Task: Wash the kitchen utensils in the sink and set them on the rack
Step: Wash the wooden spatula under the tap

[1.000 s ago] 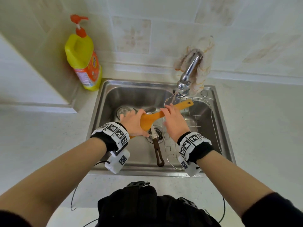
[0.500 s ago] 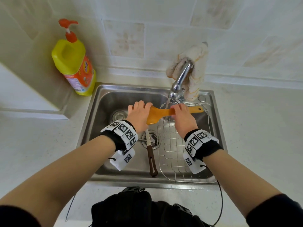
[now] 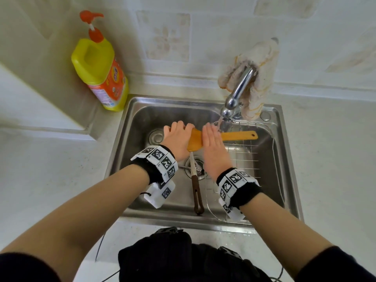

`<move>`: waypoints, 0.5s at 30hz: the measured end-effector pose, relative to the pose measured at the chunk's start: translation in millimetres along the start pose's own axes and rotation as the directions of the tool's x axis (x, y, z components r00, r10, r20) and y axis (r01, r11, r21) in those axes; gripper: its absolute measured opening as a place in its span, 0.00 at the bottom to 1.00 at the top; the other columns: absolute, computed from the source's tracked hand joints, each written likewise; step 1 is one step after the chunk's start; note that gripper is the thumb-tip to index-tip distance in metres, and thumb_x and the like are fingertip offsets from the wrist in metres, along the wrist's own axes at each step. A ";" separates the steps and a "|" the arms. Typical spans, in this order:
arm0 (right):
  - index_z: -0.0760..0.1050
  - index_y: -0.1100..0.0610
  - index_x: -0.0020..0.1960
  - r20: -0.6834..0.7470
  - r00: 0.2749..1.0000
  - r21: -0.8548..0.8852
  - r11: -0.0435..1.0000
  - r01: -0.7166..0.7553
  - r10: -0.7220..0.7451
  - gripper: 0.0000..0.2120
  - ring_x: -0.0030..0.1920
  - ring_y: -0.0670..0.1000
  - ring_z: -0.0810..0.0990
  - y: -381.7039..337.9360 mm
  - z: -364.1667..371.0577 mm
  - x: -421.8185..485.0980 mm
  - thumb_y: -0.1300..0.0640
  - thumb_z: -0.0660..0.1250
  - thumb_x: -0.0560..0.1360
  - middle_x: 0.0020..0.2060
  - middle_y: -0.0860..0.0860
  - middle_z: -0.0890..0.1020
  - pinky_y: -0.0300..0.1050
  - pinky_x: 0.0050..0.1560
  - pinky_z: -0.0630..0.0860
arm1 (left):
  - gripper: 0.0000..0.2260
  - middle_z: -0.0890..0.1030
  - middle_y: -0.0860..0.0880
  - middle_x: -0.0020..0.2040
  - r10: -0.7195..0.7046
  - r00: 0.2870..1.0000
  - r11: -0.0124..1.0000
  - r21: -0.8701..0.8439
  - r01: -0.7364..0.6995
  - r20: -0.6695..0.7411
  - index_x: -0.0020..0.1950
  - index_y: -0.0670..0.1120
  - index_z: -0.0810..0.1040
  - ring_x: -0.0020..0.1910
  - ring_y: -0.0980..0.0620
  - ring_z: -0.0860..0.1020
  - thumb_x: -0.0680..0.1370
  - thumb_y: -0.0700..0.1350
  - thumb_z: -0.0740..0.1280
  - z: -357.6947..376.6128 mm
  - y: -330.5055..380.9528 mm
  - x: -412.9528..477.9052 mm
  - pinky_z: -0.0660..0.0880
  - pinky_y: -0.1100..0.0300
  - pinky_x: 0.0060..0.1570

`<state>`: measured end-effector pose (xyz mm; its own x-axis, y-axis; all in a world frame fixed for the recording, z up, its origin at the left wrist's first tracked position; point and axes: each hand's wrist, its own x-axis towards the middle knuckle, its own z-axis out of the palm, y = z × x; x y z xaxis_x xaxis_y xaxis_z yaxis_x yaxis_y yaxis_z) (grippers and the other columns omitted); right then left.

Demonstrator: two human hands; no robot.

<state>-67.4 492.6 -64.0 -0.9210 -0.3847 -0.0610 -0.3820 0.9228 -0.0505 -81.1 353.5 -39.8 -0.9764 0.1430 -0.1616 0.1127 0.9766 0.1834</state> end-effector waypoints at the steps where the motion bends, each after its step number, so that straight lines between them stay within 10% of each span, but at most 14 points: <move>1: 0.35 0.63 0.75 -0.010 0.999 0.034 0.998 0.043 -0.043 0.36 0.75 0.56 0.38 -6.6 -1.2 -0.6 0.64 0.55 0.76 0.75 0.58 0.39 0.50 0.74 0.37 | 0.30 0.67 0.44 0.64 0.000 1.000 1.000 -0.010 0.000 0.001 0.69 0.49 0.60 0.63 0.45 0.65 0.70 0.48 0.70 -0.4 3.3 1.8 0.59 0.48 0.64; 5: 0.35 0.61 0.75 -0.034 0.995 -0.015 0.995 0.097 -0.097 0.37 0.76 0.54 0.40 19.4 -0.2 -7.9 0.68 0.53 0.74 0.75 0.56 0.39 0.48 0.75 0.38 | 0.32 0.67 0.44 0.65 -0.008 0.998 0.998 -0.057 0.012 0.057 0.70 0.49 0.60 0.64 0.44 0.65 0.70 0.49 0.70 2.1 4.2 -3.7 0.59 0.47 0.65; 9: 0.37 0.64 0.75 0.045 0.985 0.029 0.986 -0.166 0.165 0.38 0.76 0.57 0.40 38.4 1.5 -14.4 0.70 0.57 0.73 0.76 0.60 0.41 0.49 0.75 0.39 | 0.32 0.67 0.44 0.64 -0.010 0.997 1.000 -0.004 0.010 0.079 0.70 0.49 0.60 0.64 0.44 0.65 0.70 0.47 0.70 0.5 -1.3 -6.3 0.59 0.47 0.65; 15: 0.40 0.59 0.76 0.009 0.995 0.034 0.994 0.103 -0.103 0.39 0.76 0.53 0.44 17.3 2.9 -9.0 0.65 0.61 0.74 0.76 0.54 0.47 0.47 0.76 0.41 | 0.33 0.66 0.44 0.64 0.031 0.998 0.998 0.050 -0.034 0.046 0.70 0.48 0.60 0.63 0.45 0.65 0.70 0.48 0.71 2.3 1.7 -6.9 0.60 0.49 0.64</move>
<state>-65.5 512.0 -67.2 -0.8761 -0.4778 -0.0646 -0.4718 0.8771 -0.0899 -73.7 354.5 -40.6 -0.9628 0.1809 -0.2007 0.1545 0.9780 0.1405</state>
